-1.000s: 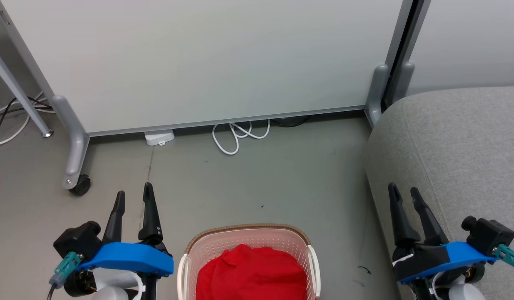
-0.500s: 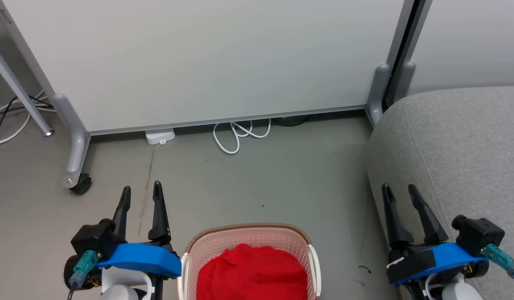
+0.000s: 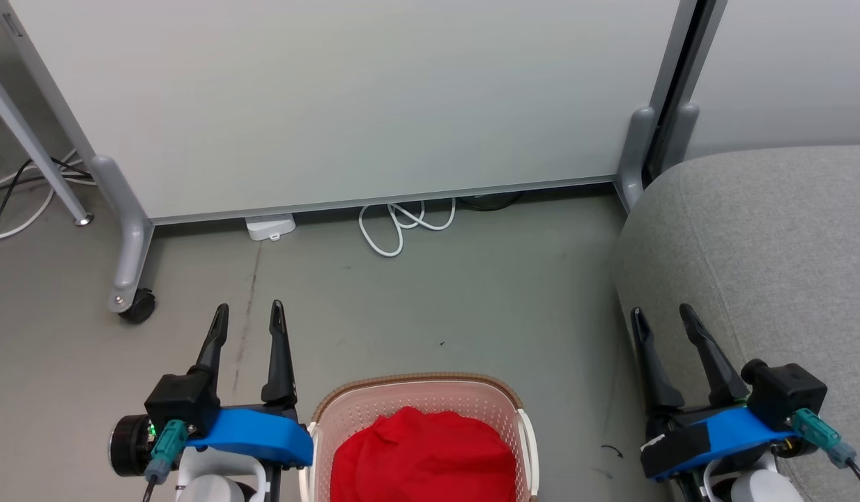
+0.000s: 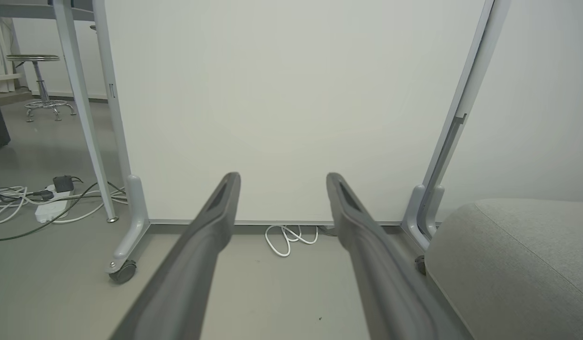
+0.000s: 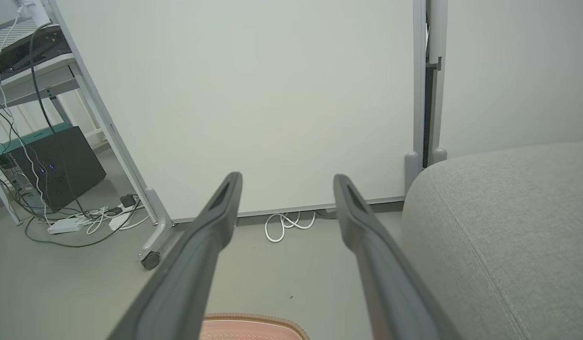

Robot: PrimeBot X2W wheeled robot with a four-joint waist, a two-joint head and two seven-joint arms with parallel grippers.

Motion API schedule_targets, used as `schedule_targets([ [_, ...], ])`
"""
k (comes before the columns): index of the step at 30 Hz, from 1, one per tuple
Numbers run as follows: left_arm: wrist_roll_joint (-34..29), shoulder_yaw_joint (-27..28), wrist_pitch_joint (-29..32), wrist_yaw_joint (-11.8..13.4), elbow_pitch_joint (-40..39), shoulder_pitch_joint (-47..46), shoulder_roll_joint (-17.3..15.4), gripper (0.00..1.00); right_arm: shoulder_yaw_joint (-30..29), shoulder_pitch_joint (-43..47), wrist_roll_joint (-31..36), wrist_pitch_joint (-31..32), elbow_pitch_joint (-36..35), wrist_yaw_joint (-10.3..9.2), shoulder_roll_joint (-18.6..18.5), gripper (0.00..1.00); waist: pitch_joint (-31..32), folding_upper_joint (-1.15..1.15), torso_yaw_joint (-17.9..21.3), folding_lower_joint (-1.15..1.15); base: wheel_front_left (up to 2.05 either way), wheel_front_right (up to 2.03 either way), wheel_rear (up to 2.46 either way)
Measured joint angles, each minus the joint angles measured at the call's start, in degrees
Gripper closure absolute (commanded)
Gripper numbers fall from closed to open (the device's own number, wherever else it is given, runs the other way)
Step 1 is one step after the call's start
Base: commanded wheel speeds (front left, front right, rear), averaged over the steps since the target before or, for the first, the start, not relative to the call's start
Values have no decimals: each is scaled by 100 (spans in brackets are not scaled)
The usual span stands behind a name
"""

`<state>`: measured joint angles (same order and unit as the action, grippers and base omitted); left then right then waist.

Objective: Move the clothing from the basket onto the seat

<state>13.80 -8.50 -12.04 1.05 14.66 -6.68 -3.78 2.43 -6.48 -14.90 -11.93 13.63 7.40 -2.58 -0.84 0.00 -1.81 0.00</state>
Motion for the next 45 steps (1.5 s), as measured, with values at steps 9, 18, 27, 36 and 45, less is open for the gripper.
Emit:
schedule_targets([
  [9,-414,-80,-99,18,-2,-21,0,0,49,-4,419,-113,-1,1,-3,0,2,0,-30,0,0,0,0],
  [18,-798,-136,-196,41,-7,-23,1,0,78,-14,833,-207,13,1,-7,0,7,0,-46,0,0,0,0],
  [27,-1128,-155,-280,35,2,-43,7,0,92,-49,1201,-296,43,2,-10,0,9,0,-64,0,0,0,0],
  [36,-1188,-153,-296,9,3,-47,22,0,105,-62,1241,-304,77,3,-11,0,17,0,-60,0,0,0,0],
  [45,-1191,-142,-296,-9,4,-46,31,0,104,-61,1240,-304,86,3,-11,0,32,0,-68,0,0,0,0],
])
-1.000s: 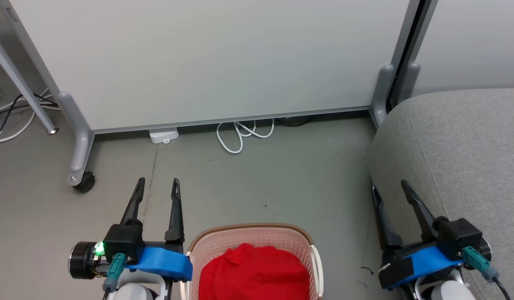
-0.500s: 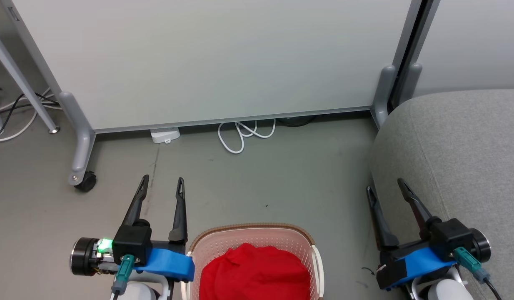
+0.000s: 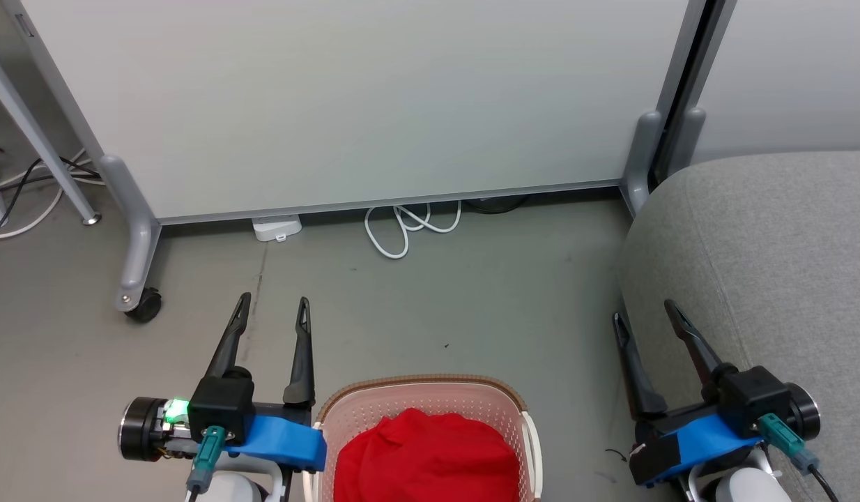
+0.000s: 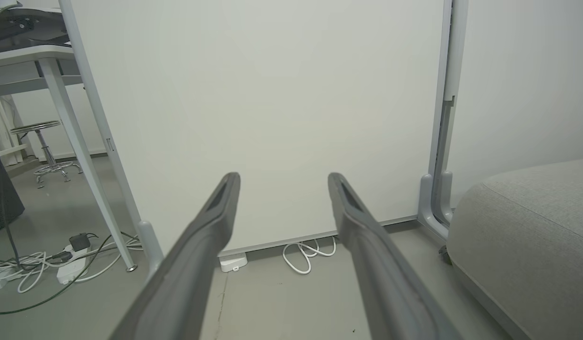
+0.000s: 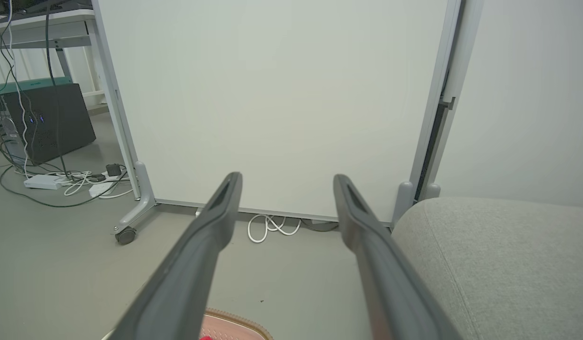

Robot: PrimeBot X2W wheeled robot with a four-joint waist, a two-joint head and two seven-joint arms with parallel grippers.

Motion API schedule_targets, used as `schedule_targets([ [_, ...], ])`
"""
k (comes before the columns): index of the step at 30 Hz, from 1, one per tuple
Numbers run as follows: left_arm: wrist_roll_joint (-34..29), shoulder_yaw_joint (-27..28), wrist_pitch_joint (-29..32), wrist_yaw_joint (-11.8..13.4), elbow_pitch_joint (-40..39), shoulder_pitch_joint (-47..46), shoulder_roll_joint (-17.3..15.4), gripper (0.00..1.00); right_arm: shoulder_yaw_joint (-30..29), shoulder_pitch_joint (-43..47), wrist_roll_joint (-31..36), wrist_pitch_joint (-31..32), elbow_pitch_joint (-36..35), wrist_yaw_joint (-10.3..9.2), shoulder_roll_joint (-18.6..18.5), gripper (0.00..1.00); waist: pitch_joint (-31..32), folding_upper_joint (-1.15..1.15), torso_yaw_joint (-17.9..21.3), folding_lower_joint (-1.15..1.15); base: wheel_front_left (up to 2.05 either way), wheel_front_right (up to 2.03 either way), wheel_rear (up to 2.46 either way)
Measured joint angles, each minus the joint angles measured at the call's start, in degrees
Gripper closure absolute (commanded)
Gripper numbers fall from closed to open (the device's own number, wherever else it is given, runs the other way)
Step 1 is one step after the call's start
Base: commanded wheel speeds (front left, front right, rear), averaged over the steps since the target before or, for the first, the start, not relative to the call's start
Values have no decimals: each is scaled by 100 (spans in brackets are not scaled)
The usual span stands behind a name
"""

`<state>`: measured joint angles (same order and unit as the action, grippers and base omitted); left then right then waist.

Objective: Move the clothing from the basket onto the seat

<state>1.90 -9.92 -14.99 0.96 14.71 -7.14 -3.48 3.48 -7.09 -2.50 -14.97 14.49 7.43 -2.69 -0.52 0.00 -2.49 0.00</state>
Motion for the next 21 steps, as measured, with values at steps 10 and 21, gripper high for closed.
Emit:
schedule_targets([
  [10,-41,-11,-1,-108,89,-143,1,0,14,-10,-18,0,-1,0,-1,0,-47,0,20,0,0,0,0],
  [21,-158,-221,-2,-417,382,-653,-127,0,88,-355,25,-1,-214,4,-2,0,-528,0,197,0,0,0,0],
])
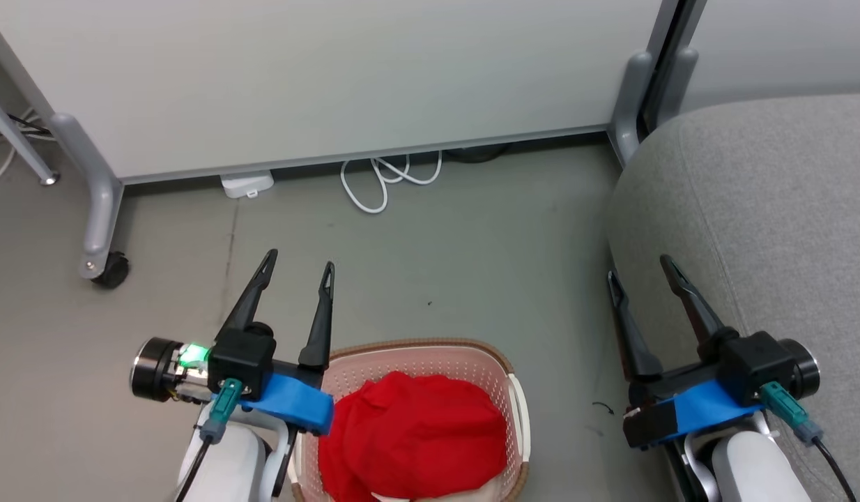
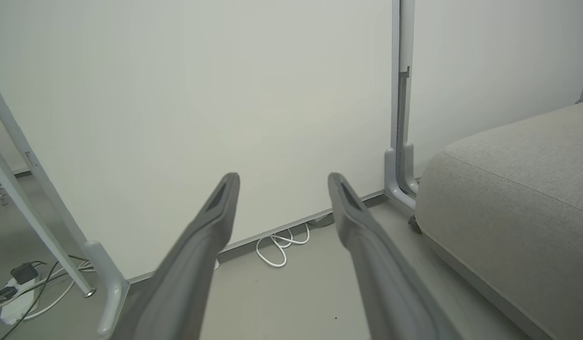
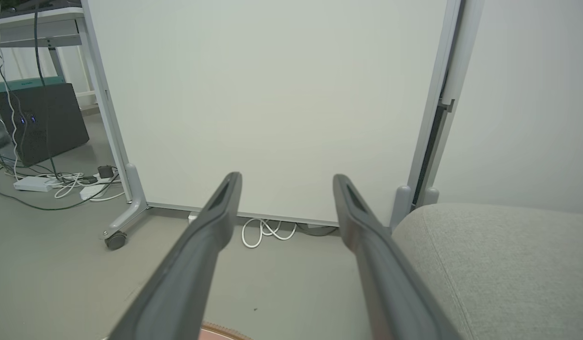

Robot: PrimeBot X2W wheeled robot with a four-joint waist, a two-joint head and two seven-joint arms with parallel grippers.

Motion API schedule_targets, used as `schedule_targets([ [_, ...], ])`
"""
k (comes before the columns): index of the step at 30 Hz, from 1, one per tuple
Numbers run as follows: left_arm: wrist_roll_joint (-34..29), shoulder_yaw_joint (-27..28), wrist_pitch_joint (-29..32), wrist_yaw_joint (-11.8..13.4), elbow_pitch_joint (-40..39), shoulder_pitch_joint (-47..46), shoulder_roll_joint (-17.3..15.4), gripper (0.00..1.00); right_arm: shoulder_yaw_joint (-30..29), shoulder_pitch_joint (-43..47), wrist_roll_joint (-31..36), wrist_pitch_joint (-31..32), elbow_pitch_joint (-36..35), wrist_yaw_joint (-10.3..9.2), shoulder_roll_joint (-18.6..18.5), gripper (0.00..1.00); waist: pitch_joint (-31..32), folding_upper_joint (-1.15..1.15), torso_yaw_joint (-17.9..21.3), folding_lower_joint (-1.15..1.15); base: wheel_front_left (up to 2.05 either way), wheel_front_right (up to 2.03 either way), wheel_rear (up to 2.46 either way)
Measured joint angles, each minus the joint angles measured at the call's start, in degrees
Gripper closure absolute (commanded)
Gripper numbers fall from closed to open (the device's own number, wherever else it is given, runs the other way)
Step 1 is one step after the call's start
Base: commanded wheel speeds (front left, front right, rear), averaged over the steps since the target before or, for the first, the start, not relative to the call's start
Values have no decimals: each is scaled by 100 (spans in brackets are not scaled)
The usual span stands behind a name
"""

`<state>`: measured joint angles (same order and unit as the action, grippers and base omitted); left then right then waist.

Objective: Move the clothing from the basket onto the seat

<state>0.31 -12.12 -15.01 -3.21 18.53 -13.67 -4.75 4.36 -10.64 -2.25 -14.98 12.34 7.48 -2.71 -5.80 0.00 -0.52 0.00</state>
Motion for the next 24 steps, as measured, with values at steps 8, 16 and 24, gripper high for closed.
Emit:
schedule_targets([
  [8,-134,-382,-5,-247,601,-737,-213,0,116,-459,80,-4,-176,0,-3,0,-703,0,276,0,0,0,0],
  [16,-176,-891,-4,-377,1473,-1514,-399,0,193,-884,111,-4,-359,0,-5,0,-1508,0,651,-1,0,0,0],
  [24,-122,-1572,-5,-422,2504,-2209,-525,0,257,-1229,120,-4,-539,0,-7,0,-2294,0,926,-1,0,0,0],
])
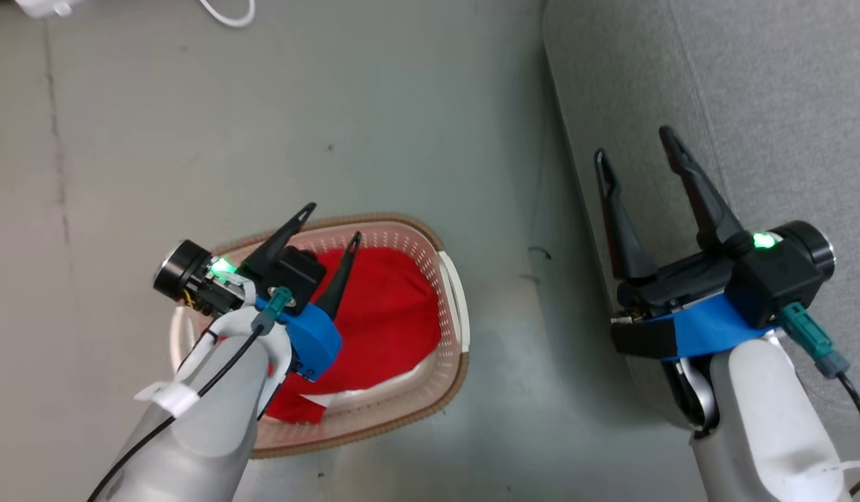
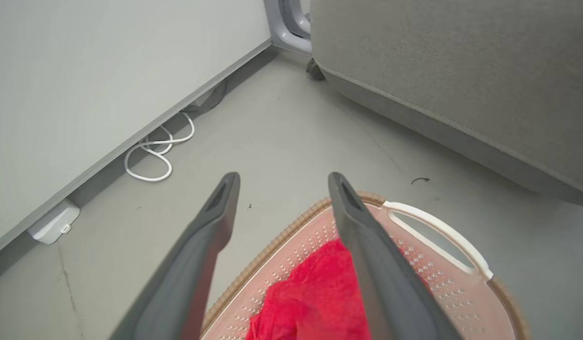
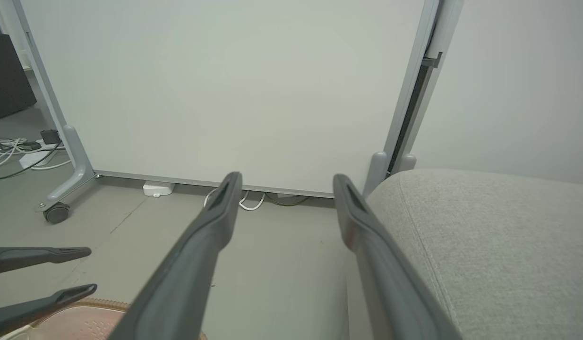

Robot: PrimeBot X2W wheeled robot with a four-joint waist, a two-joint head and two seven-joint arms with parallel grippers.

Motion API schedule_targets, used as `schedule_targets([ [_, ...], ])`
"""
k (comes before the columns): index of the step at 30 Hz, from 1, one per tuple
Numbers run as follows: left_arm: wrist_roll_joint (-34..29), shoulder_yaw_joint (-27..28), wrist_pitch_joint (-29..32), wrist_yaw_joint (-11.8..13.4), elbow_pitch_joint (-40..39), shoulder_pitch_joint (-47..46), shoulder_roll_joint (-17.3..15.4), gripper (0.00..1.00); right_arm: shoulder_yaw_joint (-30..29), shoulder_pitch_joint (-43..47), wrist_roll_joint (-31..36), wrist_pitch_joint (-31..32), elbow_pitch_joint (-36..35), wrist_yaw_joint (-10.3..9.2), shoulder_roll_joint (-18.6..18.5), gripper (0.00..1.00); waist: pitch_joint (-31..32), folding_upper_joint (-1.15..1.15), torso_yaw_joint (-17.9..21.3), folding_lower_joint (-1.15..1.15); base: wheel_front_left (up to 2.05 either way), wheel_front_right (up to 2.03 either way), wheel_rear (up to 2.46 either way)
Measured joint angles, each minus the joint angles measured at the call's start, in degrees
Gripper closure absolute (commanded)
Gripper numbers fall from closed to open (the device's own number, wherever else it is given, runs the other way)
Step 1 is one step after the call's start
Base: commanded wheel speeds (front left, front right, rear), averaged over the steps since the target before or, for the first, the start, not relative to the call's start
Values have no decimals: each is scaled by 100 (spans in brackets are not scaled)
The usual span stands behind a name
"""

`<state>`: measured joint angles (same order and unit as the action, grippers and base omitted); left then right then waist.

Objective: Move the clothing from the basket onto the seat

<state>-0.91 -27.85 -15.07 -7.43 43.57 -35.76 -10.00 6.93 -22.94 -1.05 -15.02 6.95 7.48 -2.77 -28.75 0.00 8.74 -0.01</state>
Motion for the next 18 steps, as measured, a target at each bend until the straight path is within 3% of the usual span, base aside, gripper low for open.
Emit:
schedule_targets([
  [18,659,-1974,67,-1,2363,-1343,-145,0,13,-578,-10,0,-425,0,0,0,-1451,0,321,0,0,0,0],
])
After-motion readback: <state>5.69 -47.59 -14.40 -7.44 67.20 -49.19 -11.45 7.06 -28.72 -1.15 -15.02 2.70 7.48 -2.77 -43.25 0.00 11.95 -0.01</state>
